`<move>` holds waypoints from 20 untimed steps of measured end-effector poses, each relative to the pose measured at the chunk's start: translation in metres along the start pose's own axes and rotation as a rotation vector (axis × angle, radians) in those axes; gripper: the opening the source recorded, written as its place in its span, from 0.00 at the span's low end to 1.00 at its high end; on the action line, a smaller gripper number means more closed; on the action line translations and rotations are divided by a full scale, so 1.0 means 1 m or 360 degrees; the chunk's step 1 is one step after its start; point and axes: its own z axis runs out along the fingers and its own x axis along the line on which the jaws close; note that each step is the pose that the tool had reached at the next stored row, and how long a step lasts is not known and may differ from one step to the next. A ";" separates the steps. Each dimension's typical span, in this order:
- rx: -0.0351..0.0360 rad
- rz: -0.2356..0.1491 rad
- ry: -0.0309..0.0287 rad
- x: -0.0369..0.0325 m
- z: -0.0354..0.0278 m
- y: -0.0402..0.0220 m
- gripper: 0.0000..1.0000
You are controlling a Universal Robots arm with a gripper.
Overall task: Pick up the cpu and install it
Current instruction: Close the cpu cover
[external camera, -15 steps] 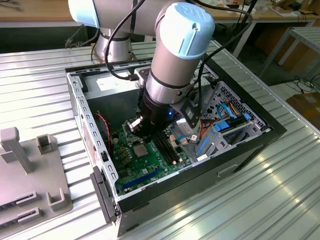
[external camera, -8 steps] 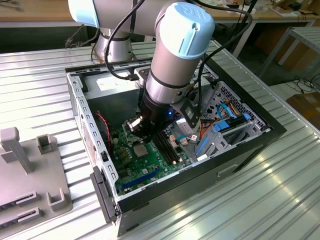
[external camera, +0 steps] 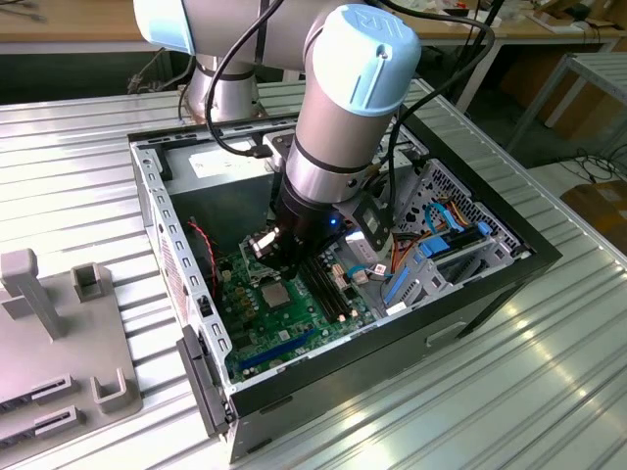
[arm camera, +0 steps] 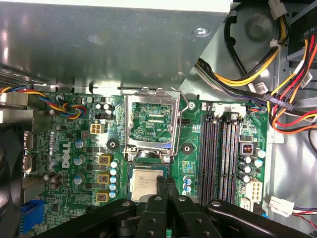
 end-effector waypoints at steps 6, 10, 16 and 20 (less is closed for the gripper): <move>0.0000 -0.0004 0.00002 -0.0093 -0.0002 -0.0006 0.11; 0.0000 -0.0028 0.00011 -0.0117 -0.0002 -0.0007 0.11; 0.0002 -0.0096 0.00041 -0.0118 -0.0003 -0.0007 0.11; 0.0002 -0.0098 0.00043 -0.0118 -0.0003 -0.0007 0.11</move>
